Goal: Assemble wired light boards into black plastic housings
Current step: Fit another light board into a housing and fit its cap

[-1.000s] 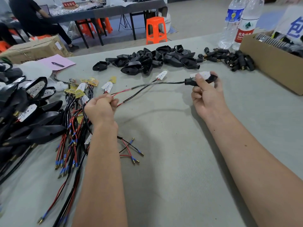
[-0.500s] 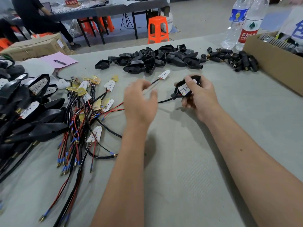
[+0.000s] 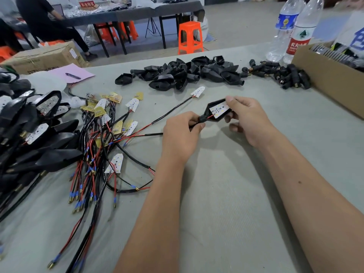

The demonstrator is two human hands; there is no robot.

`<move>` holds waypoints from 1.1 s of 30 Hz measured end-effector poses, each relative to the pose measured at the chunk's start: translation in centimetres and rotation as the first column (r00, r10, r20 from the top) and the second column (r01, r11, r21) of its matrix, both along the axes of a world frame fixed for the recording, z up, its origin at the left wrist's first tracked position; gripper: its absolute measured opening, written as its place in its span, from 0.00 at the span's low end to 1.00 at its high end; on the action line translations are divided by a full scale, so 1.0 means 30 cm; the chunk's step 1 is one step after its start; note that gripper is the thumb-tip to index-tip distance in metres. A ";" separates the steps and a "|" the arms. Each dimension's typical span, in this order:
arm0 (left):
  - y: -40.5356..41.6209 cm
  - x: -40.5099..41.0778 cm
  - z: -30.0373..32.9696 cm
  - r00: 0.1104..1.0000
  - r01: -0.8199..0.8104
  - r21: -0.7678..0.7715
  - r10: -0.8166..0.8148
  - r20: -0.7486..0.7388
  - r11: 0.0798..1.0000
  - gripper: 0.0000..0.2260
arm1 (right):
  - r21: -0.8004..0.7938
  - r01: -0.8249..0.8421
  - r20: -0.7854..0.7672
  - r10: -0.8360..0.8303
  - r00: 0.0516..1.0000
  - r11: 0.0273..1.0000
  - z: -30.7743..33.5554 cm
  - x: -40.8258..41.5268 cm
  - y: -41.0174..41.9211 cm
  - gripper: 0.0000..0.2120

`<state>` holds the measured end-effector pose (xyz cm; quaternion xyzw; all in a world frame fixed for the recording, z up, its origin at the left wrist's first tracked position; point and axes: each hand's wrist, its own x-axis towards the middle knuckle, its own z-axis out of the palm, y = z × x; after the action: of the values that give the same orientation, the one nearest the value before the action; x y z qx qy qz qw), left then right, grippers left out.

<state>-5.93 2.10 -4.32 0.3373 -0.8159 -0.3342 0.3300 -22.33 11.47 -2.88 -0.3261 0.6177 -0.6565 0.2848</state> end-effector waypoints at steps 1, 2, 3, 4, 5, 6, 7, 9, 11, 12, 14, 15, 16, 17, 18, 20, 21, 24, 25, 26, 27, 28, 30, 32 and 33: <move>0.002 -0.001 -0.004 1.000 0.009 -0.008 -0.009 0.011 1.000 0.02 | 0.004 -0.013 -0.016 0.013 1.000 1.000 0.001 -0.008 0.006 0.12; 0.005 -0.002 -0.007 0.999 0.018 -0.023 -0.018 0.027 1.000 0.03 | 0.015 -0.012 -0.045 0.013 0.999 1.000 0.001 -0.014 0.011 0.10; 0.011 -0.005 -0.010 0.999 0.029 -0.042 -0.027 0.044 0.999 0.03 | 0.032 0.001 -0.078 0.001 0.997 0.999 0.002 -0.019 0.017 0.08; 0.016 -0.009 -0.012 0.997 0.039 -0.065 -0.035 0.065 0.997 0.03 | 0.052 0.021 -0.109 -0.015 0.994 0.998 0.002 -0.024 0.023 0.07; 0.018 -0.013 -0.012 0.995 0.049 -0.099 -0.039 0.097 0.994 0.04 | 0.074 0.037 -0.133 -0.027 0.991 0.997 0.000 -0.029 0.029 0.06; 0.021 -0.021 -0.007 0.988 0.059 -0.144 -0.038 0.148 0.988 0.05 | 0.101 0.048 -0.154 -0.032 0.988 0.994 0.001 -0.039 0.038 0.05; 0.020 -0.028 -0.001 0.977 0.071 -0.192 -0.029 0.213 0.979 0.06 | 0.141 0.053 -0.177 -0.027 0.984 0.989 0.002 -0.049 0.049 0.04; 0.023 -0.056 0.017 0.950 0.105 -0.233 -0.028 0.310 0.967 0.07 | 0.242 0.074 -0.240 -0.014 0.971 0.967 0.006 -0.083 0.080 0.04; 0.040 -0.096 0.040 0.948 0.139 -0.144 -0.089 0.305 0.980 0.07 | 0.340 0.103 -0.289 -0.001 0.957 0.935 0.011 -0.125 0.114 0.06; 0.053 -0.123 0.056 0.953 0.153 -0.074 -0.127 0.275 0.986 0.09 | 0.373 0.116 -0.306 0.004 0.952 0.920 0.016 -0.144 0.129 0.08; 0.083 -0.200 0.094 0.964 0.178 0.020 -0.178 0.198 0.984 0.15 | 0.421 0.156 -0.363 0.008 0.932 0.894 0.028 -0.183 0.157 0.12; 0.097 -0.240 0.116 0.971 0.178 0.025 -0.180 0.160 0.984 0.17 | 0.439 0.179 -0.394 0.009 0.919 0.880 0.034 -0.197 0.165 0.14; 0.115 -0.288 0.136 0.976 0.176 0.012 -0.176 0.128 0.984 0.17 | 0.441 0.193 -0.407 0.004 0.914 0.876 0.039 -0.216 0.176 0.15; 0.129 -0.331 0.154 0.980 0.173 -0.001 -0.172 0.103 0.985 0.17 | 0.426 0.195 -0.398 -0.010 0.917 0.884 0.043 -0.233 0.179 0.16; 0.144 -0.379 0.168 0.981 0.178 -0.005 -0.177 0.081 0.984 0.17 | 0.398 0.212 -0.386 -0.046 0.921 0.893 0.044 -0.260 0.181 0.15; 0.161 -0.467 0.181 0.979 0.184 0.019 -0.185 0.081 0.983 0.20 | 0.340 0.350 -0.438 -0.182 0.881 0.873 0.041 -0.321 0.171 0.09; 0.165 -0.516 0.181 0.976 0.186 0.025 -0.187 0.112 0.982 0.21 | 0.329 0.461 -0.528 -0.244 0.813 0.824 0.040 -0.358 0.166 0.06; 0.166 -0.649 0.157 0.941 0.198 0.007 -0.192 0.280 0.980 0.19 | 0.365 0.671 -0.779 -0.183 0.600 0.645 0.025 -0.448 0.143 0.12; 0.166 -0.686 0.145 0.921 0.211 0.006 -0.201 0.333 0.977 0.19 | 0.381 0.685 -0.798 -0.153 0.583 0.620 0.021 -0.471 0.138 0.14; 0.165 -0.724 0.135 0.901 0.227 0.010 -0.214 0.377 0.974 0.19 | 0.392 0.692 -0.801 -0.145 0.581 0.606 0.019 -0.496 0.134 0.15; 0.160 -0.753 0.129 0.883 0.233 0.017 -0.218 0.416 0.972 0.20 | 0.399 0.695 -0.803 -0.138 0.580 0.598 0.018 -0.518 0.128 0.16; 0.154 -0.781 0.128 0.867 0.231 0.022 -0.216 0.448 0.973 0.21 | 0.411 0.692 -0.806 -0.117 0.580 0.594 0.018 -0.541 0.122 0.18; 0.136 -0.819 0.137 0.834 0.229 0.034 -0.214 0.509 0.973 0.22 | 0.446 0.680 -0.824 -0.029 0.566 0.582 0.022 -0.575 0.113 0.23; 0.128 -0.845 0.151 0.805 0.239 0.052 -0.227 0.549 0.970 0.20 | 0.467 0.669 -0.834 0.036 0.551 0.579 0.027 -0.612 0.102 0.24; 0.130 -0.851 0.152 0.799 0.240 0.056 -0.230 0.556 0.969 0.18 | 0.468 0.657 -0.834 0.049 0.550 0.591 0.024 -0.625 0.093 0.23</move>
<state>-31.45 5.99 0.25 0.3137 -0.9147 -0.2521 0.0362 -41.08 14.25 -2.15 -0.3016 0.9365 -0.1744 -0.0399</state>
